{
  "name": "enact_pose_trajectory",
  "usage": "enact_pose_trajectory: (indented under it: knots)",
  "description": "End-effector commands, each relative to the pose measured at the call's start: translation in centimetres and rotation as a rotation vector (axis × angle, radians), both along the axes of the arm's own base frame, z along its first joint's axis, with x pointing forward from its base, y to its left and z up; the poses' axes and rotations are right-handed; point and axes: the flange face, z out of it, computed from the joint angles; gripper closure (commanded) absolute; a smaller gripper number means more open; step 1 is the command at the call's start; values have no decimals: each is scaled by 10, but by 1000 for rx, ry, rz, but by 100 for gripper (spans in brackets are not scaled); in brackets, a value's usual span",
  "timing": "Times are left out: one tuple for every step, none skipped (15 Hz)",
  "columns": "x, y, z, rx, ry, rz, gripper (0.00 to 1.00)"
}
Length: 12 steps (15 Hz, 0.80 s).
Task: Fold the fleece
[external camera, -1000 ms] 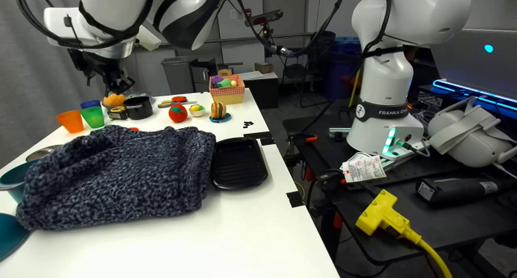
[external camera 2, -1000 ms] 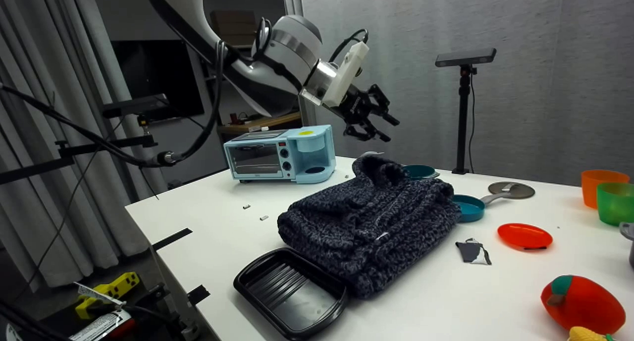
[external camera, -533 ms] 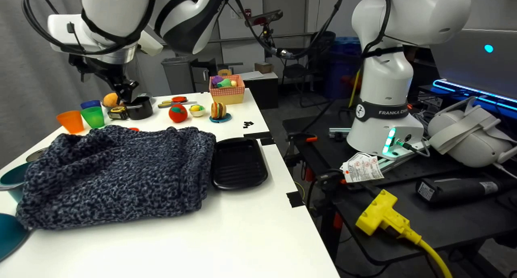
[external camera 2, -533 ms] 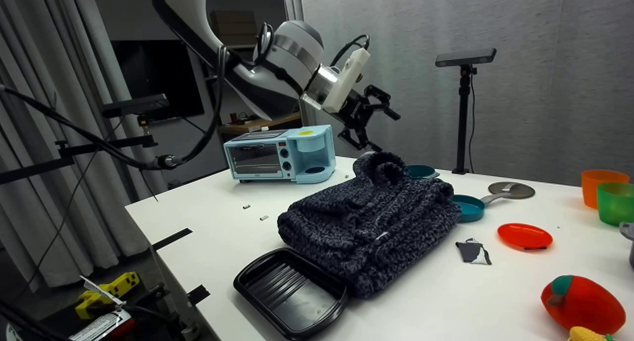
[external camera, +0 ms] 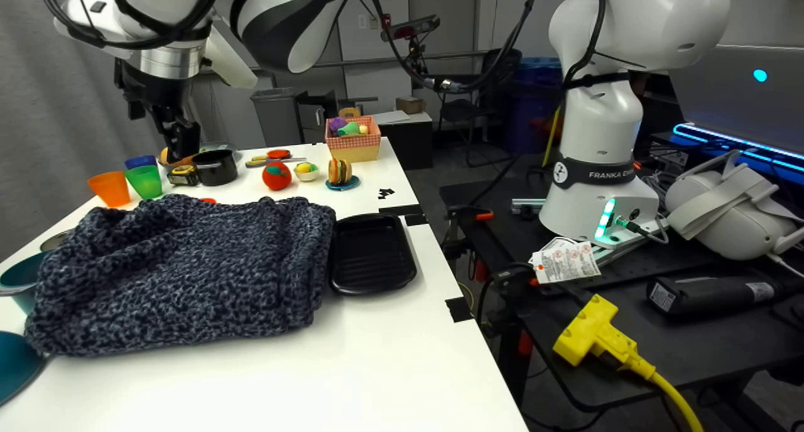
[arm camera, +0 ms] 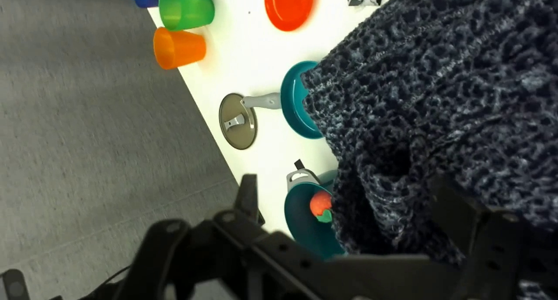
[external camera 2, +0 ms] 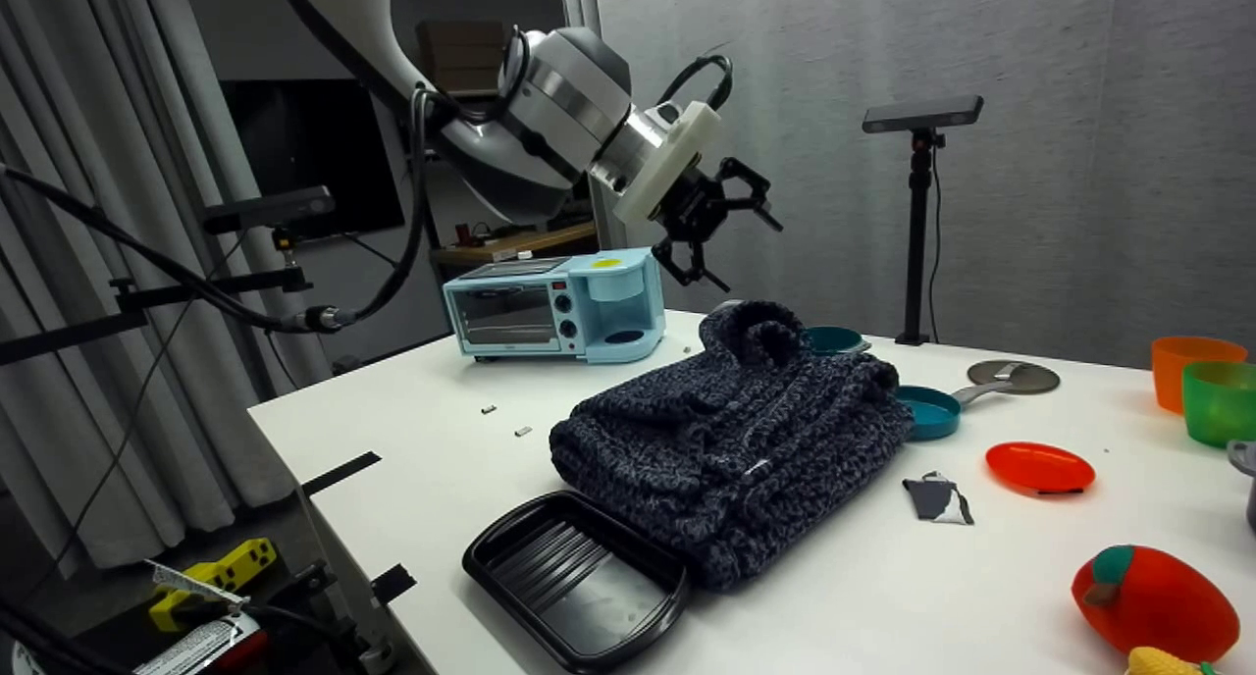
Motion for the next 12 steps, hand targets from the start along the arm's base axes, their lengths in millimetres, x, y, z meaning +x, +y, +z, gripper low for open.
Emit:
enact_pose_trajectory:
  knots:
    - [-26,5,22,139,-74,-121,0]
    - [-33,8,27,173,-94,-156,0]
    - [-42,12,31,212,-110,-187,0]
    - [-51,16,34,247,-131,-220,0]
    - [-59,20,37,283,-150,-249,0]
    - [-68,24,40,317,-174,-279,0]
    - [-78,28,43,354,-199,-306,0]
    - [-87,32,46,388,-226,-332,0]
    - [-95,36,50,424,-255,-357,0]
    - [-102,39,54,462,-285,-380,0]
    - [-108,42,58,502,-316,-400,0]
    - [-114,46,61,549,-339,-414,0]
